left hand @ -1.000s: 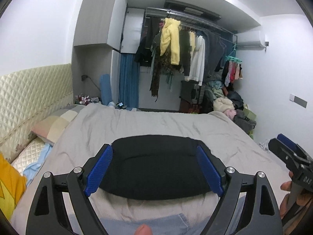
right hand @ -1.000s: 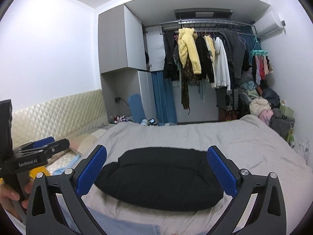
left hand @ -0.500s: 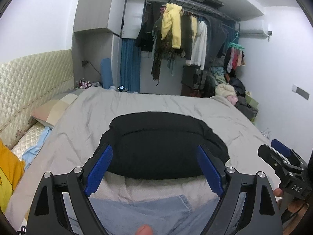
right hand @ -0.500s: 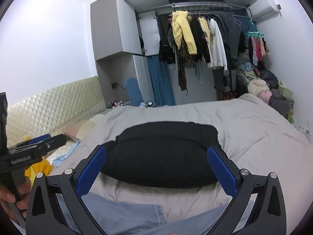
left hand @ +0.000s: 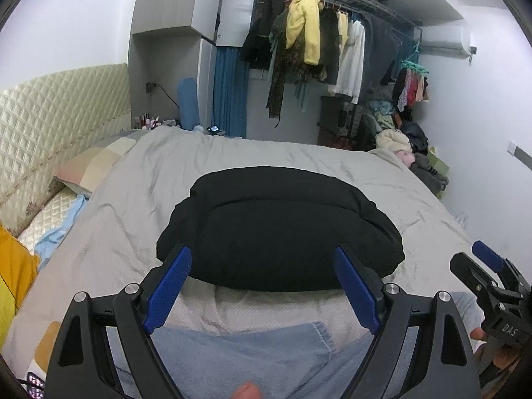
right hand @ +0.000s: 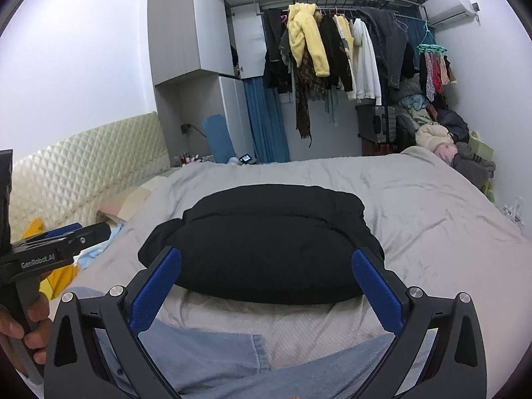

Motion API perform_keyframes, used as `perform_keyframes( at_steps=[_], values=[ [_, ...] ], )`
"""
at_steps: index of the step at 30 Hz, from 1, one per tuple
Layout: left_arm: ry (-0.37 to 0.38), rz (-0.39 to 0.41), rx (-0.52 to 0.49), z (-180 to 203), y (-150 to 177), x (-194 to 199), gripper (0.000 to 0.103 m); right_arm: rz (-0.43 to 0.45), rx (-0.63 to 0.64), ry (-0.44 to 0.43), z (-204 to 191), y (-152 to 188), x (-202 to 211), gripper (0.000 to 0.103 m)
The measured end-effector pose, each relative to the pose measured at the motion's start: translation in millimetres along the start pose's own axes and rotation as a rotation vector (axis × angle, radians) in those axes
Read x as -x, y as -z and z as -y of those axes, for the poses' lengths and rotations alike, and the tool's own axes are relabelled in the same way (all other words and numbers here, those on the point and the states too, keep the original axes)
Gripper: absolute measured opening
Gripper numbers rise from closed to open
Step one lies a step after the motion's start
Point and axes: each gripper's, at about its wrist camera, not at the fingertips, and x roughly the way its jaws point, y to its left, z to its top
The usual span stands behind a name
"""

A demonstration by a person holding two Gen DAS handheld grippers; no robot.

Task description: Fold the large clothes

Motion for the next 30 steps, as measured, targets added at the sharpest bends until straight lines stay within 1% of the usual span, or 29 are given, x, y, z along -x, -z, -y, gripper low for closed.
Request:
perform_keyframes(
  at_steps=[4, 8, 10, 12, 15, 19, 30],
  values=[
    [-0.033, -0.026, 0.0, -4, 5, -16, 0.088, -0.016, 0.0, 0.002, 0, 4, -6, 0.103],
    [-0.04, -0.049, 0.017, -11, 8, -25, 0.088, -0.034, 0.002, 0.005, -1, 5, -12, 0.103],
    [-0.049, -0.05, 0.001, -11, 10, -26, 0.088, -0.037, -0.002, 0.004, -1, 7, -13, 0.103],
    [-0.039, -0.052, -0.018, -8, 11, -25, 0.088, -0.042, -0.003, 0.011, 0, 8, -15, 0.103],
    [-0.011, -0.057, -0.007, -7, 12, -24, 0.088, -0.043, -0.003, 0.015, -1, 9, -15, 0.103],
    [-0.023, -0.055, -0.011, -7, 12, -23, 0.088, -0.043, 0.002, 0.02, -2, 10, -14, 0.103],
    [-0.02, -0.058, 0.018, -16, 10, -20, 0.088, -0.045, 0.019, 0.014, -5, 8, -12, 0.103]
  ],
)
